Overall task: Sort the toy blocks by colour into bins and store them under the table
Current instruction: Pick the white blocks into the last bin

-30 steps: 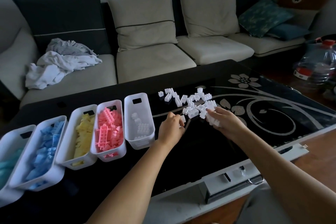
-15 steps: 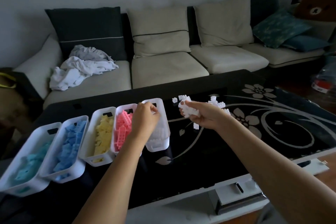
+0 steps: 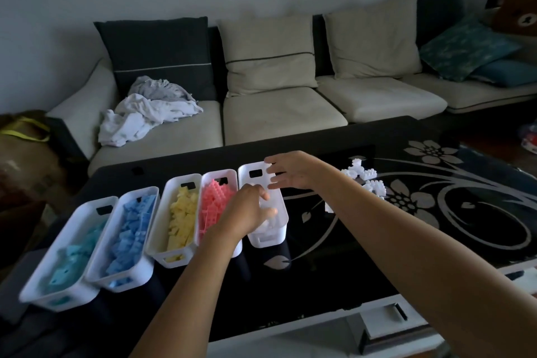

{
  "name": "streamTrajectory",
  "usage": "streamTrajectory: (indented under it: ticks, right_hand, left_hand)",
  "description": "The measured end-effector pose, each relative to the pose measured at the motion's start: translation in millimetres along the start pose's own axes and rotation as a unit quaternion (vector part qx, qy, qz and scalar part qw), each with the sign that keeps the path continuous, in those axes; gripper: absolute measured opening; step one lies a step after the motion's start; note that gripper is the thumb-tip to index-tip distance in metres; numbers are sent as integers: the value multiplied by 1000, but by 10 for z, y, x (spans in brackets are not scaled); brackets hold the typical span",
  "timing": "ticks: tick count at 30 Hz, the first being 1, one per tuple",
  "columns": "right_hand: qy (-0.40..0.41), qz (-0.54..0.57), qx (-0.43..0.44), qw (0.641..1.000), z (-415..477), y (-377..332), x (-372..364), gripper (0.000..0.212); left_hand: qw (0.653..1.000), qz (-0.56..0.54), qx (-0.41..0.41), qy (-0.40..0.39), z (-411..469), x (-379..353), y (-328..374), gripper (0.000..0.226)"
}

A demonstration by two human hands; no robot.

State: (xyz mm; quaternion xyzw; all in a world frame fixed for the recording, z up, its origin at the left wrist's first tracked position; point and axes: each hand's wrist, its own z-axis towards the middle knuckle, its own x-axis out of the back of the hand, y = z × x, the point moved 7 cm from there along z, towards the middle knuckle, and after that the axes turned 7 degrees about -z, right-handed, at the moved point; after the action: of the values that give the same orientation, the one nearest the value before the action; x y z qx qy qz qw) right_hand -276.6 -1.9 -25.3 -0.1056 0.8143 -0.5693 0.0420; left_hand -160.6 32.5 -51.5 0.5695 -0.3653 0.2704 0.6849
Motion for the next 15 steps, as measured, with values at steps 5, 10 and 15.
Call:
streamTrajectory:
  ticks: [5, 10, 15]
  right_hand:
    - [18, -4, 83, 996, -109, 3, 571, 33]
    - [186, -301, 99, 930, -198, 405, 1468, 38]
    - [203, -465, 63, 859, -282, 888, 1939, 95]
  left_hand:
    - [1000, -3, -9, 28, -1, 64, 92, 33]
    - [992, -48, -79, 88, 73, -27, 538, 21]
    - [985, -48, -163, 4, 231, -683, 1039, 37]
